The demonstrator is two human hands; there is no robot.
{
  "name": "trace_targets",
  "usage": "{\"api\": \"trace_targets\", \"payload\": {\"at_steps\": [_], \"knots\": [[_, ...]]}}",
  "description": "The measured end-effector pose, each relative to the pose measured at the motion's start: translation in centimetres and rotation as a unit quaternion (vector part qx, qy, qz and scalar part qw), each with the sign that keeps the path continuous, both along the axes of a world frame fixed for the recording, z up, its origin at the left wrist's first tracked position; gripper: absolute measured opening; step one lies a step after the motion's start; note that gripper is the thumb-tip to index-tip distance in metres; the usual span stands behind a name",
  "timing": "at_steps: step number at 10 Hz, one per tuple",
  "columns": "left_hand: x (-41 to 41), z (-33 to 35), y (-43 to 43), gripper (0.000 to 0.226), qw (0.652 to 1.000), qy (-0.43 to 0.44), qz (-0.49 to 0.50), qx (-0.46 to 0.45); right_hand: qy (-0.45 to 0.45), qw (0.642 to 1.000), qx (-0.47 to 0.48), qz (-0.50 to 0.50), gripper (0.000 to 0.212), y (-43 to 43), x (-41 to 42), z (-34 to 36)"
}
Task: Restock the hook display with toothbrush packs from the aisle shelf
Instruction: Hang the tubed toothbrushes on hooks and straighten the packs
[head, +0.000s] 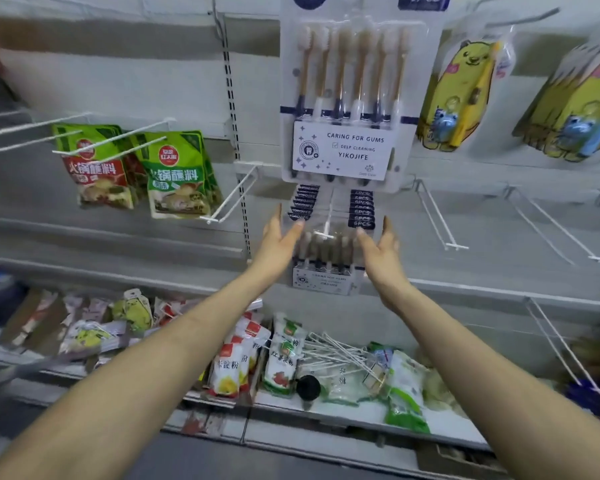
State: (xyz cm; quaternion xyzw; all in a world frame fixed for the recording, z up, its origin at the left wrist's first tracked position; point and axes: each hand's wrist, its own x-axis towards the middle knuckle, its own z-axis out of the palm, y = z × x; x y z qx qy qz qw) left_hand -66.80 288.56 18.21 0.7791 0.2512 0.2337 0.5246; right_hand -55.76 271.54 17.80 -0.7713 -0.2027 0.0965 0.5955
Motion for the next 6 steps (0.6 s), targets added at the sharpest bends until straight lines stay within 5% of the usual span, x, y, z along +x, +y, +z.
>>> {"api": "trace_targets", "payload": {"at_steps": [2,4,6], "knots": [[2.7,-0.3,0.6,0.061,0.999,-0.035,-0.025,-0.015,0.063,0.998,0.009,0.004,0.101,3.0,3.6,-2.1],[4.2,-2.0,2.1,0.061,0.998,-0.056,-0.008,0.014,0.056,0.997,0.047,-0.006,0.062,4.0,3.7,-1.7],[2.9,-2.2,1.9,0.063,0.996,-0.085,-0.001,-0.008,0.057,0.998,0.035,-0.018,0.093,3.0,2.4,-2.0]]}}
